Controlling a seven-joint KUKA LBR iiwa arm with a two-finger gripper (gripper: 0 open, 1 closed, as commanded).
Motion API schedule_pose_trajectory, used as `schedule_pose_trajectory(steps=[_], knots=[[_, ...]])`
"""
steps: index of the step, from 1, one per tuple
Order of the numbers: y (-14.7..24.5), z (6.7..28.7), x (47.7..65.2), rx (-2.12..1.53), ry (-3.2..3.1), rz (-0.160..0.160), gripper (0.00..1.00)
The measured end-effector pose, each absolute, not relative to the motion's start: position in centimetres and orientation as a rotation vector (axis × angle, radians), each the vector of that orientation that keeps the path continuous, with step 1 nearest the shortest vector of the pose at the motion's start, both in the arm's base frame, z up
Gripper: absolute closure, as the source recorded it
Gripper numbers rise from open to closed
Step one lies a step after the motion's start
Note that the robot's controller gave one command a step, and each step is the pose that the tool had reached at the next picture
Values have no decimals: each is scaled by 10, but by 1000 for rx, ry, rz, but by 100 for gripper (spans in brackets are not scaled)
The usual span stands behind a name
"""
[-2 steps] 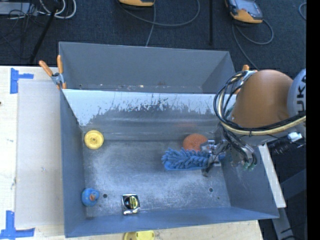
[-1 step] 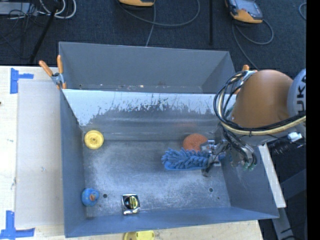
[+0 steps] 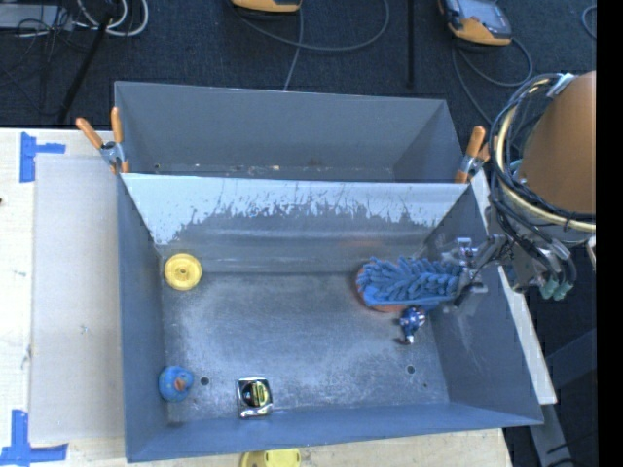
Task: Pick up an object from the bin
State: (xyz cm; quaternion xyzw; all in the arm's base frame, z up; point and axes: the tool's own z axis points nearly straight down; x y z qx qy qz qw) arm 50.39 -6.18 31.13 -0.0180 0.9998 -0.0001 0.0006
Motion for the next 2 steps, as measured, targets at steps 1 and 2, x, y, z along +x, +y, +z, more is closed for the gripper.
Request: schedule_pose_trajectory(steps=[1, 2], knots=[[-62, 311, 504, -57, 3140, 0, 100], [-55, 321, 508, -180, 3139, 0, 100]])
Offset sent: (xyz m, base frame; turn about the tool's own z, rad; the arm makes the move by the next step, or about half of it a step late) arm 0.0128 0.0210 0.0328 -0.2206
